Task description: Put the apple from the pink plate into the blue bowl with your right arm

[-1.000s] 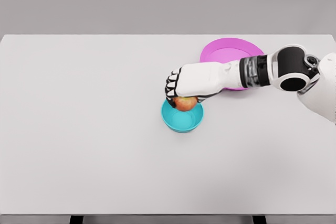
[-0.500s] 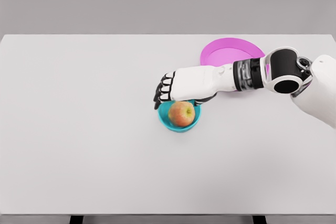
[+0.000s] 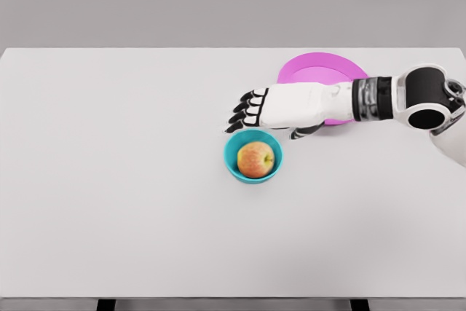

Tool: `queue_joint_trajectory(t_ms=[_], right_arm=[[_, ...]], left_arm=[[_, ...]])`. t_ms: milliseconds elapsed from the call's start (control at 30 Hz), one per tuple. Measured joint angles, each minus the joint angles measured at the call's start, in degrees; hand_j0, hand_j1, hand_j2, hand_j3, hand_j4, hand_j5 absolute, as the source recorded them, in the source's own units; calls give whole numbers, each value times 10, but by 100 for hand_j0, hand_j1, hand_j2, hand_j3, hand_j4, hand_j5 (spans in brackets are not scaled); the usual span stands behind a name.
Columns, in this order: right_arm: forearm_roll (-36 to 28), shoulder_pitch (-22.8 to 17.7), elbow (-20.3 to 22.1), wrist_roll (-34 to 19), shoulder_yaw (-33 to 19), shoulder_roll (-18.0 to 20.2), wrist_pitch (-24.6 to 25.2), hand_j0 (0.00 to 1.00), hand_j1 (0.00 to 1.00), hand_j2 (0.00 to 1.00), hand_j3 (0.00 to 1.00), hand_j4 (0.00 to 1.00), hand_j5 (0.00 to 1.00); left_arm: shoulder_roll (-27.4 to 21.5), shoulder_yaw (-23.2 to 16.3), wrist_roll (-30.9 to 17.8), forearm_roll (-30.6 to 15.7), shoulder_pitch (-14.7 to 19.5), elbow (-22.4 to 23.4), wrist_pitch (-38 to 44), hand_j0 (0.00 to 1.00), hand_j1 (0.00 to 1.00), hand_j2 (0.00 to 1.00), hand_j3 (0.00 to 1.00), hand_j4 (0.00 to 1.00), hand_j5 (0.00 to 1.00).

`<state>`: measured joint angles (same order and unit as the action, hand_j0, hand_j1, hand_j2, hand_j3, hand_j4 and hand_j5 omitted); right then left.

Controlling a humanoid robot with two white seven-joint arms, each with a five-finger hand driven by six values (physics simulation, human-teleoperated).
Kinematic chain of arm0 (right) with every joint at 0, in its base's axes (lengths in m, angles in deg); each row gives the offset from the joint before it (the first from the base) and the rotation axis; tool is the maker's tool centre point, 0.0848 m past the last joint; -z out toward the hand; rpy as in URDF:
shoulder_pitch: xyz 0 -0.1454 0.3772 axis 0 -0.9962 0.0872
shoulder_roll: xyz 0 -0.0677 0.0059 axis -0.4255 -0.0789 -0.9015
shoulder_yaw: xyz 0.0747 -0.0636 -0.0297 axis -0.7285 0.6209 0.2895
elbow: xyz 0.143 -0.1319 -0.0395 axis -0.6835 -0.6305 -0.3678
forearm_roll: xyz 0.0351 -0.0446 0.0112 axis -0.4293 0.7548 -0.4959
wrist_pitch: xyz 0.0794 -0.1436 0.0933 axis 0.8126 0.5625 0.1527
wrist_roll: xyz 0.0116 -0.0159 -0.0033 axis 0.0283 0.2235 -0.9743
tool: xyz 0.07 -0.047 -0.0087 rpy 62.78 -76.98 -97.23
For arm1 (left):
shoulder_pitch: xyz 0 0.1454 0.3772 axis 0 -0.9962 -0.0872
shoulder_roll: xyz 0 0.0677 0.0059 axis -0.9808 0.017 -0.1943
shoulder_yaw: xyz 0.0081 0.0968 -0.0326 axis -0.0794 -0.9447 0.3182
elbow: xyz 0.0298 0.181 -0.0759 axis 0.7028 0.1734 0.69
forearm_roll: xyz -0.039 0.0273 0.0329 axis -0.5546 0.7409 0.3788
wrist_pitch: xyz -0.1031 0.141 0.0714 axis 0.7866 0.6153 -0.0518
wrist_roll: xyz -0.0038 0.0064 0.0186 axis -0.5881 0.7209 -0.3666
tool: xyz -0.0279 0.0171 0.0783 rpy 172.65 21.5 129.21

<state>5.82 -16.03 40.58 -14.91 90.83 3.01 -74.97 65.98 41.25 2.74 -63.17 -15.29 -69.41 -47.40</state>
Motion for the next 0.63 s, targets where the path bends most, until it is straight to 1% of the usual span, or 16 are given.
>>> queue_joint_trajectory(t_ms=[33,67,133,167,233,267,300,367,433,467,533,633], right_arm=[[-1,-4,-13,0,-21,6,0,100,100,100,100,100,100],[-2,-3,-37,0,-38,10,1,100,100,100,100,100,100],[-2,-3,-101,0,-61,15,1,100,100,100,100,100,100],[-1,-17,-126,0,-77,16,0,100,100,100,100,100,100],[2,-88,-159,0,-135,13,-1,100,100,100,100,100,100],[2,-105,-168,0,-173,6,-1,100,100,100,100,100,100],[1,-110,-174,0,-203,0,0,100,100,100,100,100,100],[0,-127,-181,0,-241,-3,0,100,100,100,100,100,100],[1,-169,-184,0,-277,0,0,100,100,100,100,100,100],[1,-181,-185,0,-296,4,0,100,100,100,100,100,100],[1,-222,-187,0,-340,15,-1,100,100,100,100,100,100],[0,-226,-187,0,-384,27,0,100,100,100,100,100,100]], left_arm=[[0,0,0,0,-1,0,0,100,100,100,100,100,100],[0,0,0,0,-1,0,0,100,100,100,100,100,100],[0,0,0,0,-1,0,0,100,100,100,100,100,100],[0,0,0,0,0,0,0,100,100,100,100,100,100],[0,0,0,0,0,0,0,100,100,100,100,100,100],[0,0,0,0,0,0,0,100,100,100,100,100,100],[0,0,0,0,0,0,0,100,100,100,100,100,100],[0,0,0,0,0,0,0,100,100,100,100,100,100],[0,0,0,0,0,0,0,100,100,100,100,100,100],[0,0,0,0,0,0,0,100,100,100,100,100,100],[0,0,0,0,0,0,0,100,100,100,100,100,100],[0,0,0,0,4,0,0,100,100,100,100,100,100]])
